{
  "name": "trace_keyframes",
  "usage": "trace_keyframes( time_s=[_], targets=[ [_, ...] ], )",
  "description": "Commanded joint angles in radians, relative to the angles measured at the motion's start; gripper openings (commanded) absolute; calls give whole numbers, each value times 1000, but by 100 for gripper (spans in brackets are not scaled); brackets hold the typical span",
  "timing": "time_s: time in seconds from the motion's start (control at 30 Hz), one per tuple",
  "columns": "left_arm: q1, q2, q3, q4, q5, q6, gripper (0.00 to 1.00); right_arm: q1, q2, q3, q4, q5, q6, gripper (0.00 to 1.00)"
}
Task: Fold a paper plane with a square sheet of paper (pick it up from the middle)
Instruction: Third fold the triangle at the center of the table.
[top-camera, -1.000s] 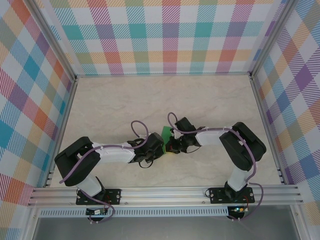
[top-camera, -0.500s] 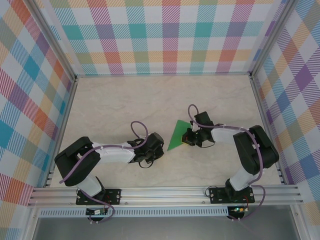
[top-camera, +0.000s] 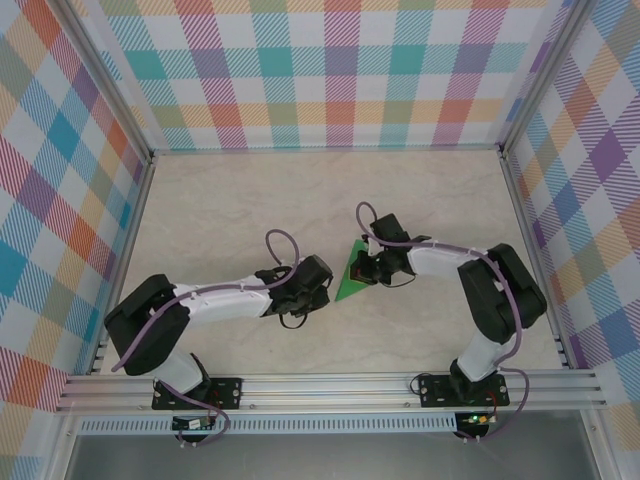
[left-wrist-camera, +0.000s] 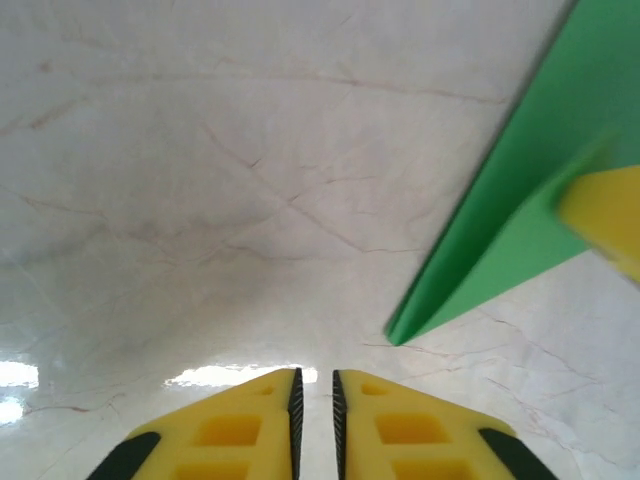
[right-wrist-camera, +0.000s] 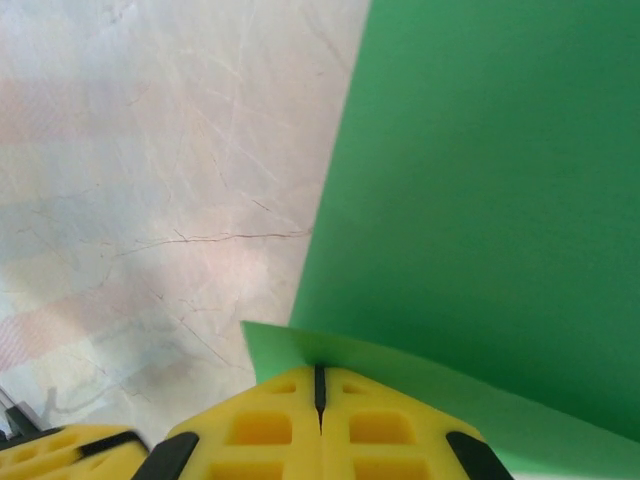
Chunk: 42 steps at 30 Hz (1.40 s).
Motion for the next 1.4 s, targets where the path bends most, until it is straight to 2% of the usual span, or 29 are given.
trace_keyframes(
  time_s=[0.0, 0.2, 0.53, 0.73, 1.03, 1.37],
  targets=[
    [20, -43, 20, -100, -42, 30, 21, 24, 61, 43, -44, -16, -35, 2],
    [31, -80, -10, -103, -38, 26, 23, 85, 113, 69, -70, -43, -112, 1],
    [47, -166, -94, -64, -38, 11, 22, 225, 130, 42, -101, -235, -301, 4],
    [48, -217, -146, 12, -29, 6, 18, 216, -13, 47, -94, -161, -207, 7],
    [25, -173, -170, 227, 112, 44, 5, 164, -111, -45, -50, -49, -46, 2],
    [-25, -49, -113, 256, 116, 47, 0, 151, -59, -58, -43, -49, 3, 1]
  ],
)
